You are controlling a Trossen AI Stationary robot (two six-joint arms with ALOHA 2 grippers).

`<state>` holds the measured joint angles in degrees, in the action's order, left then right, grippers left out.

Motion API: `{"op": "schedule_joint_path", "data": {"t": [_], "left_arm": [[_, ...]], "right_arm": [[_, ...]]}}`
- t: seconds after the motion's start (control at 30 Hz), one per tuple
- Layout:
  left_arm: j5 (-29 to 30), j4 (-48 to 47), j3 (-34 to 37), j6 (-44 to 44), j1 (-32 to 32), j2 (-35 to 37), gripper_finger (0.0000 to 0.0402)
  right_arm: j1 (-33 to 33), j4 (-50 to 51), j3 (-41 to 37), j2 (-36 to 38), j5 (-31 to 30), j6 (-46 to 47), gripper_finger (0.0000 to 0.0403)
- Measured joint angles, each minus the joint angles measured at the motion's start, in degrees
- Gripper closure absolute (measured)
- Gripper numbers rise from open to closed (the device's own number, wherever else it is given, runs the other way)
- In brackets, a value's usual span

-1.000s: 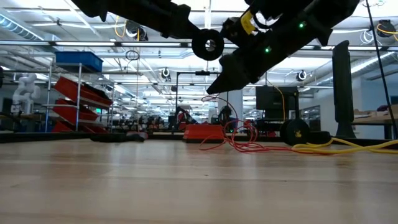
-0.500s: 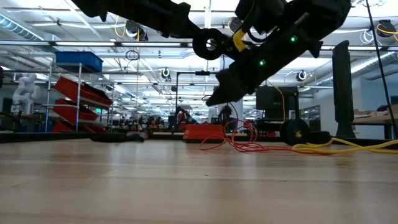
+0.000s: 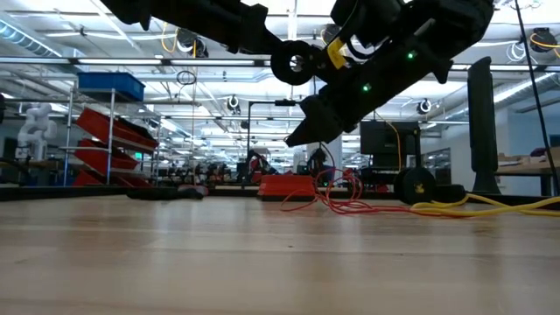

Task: Coil cords
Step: Coil the red wire onto the spool

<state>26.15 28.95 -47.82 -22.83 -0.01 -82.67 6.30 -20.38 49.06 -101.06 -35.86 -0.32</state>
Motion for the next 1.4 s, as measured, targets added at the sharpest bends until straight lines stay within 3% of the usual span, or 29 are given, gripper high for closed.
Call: {"op": "schedule_joint_path", "data": {"t": [0.23,0.53,1.4], "left_arm": [[0.00,0.00,0.01,0.07,0.00,0.00,0.0401],[-0.26,0.04,0.00,0.12,0.00,0.00,0.0401],[-3.65,0.28,0.01,4.95,0.00,-4.89,0.0401]], "right_arm": [[0.46,0.05,0.00,0.00,0.02,-0.08,0.0351],[0.46,0.02,0.00,0.00,-0.02,-0.22,0.0400],[-0.18,-10.84,0.00,0.02,-0.27,-3.39,0.0403]]}}
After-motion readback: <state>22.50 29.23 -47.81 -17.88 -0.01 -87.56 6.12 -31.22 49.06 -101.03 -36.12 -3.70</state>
